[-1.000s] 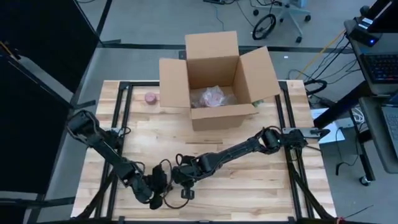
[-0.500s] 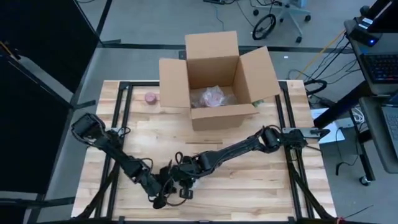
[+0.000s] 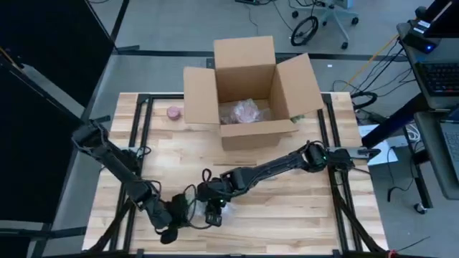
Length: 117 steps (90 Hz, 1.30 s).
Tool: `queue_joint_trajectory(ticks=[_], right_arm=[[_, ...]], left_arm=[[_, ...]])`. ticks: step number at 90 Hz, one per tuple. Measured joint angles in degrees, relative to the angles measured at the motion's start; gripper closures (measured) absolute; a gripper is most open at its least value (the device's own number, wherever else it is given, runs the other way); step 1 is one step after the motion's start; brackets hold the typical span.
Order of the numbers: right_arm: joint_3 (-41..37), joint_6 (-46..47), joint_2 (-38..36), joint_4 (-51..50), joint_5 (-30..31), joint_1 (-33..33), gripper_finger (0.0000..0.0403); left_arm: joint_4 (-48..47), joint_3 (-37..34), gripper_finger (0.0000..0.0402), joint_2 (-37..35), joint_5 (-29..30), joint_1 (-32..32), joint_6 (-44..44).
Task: Wrap mug
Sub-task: Wrap the orange cup with the bubble wrap, then put the orange cup into the box
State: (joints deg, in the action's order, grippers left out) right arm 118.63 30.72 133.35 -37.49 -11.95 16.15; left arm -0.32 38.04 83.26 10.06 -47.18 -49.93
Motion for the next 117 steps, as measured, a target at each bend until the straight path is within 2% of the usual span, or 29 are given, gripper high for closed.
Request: queue_joint_trajectory(ticks=[15,36,48,62,72,81,90,100,117], right_arm=[[0.1,0.4,-1.0,1.7,0.0,0.0,0.0256],[0.0,0.1,-2.0,2.5,-0.1,0.4,0.0197],[0.0,0.1,-5.3,2.4,-0.1,0.4,0.0178],[0.0,-0.7,-11.8,-0.8,0.2,0.2,0.0177],[0.1,-1.4,-15.4,-9.3,6.6,3.0,0.0181],[-0.4,-3.1,-15.4,-12.3,14.1,8.0,0.0182],[-4.5,-3.7,-14.6,-7.7,19.4,11.5,0.0183],[-14.1,-0.4,-14.1,3.9,22.9,12.7,0.0187],[-27.5,2.9,-14.0,21.8,24.8,11.6,0.0197]], left_arm=[[-4.1,0.0,0.0402,-2.5,0.7,-1.8,-0.3],[-4.6,0.0,0.0402,-2.8,0.7,-2.9,-0.4],[-5.7,0.0,0.0402,-2.8,0.7,-3.5,-0.4],[-6.8,0.0,0.0402,-3.6,-0.9,-3.7,-0.4],[-6.7,0.0,0.0402,-5.8,-1.1,-3.9,-0.6],[-6.8,0.0,0.0402,-7.7,-1.1,-3.9,-0.3],[-6.9,0.0,0.0402,-8.5,-1.0,-3.9,-0.4],[-7.7,0.0,0.0402,-8.7,-1.5,-3.9,-0.6],[-8.3,0.0,0.0402,-8.7,-5.2,-3.9,-0.8]])
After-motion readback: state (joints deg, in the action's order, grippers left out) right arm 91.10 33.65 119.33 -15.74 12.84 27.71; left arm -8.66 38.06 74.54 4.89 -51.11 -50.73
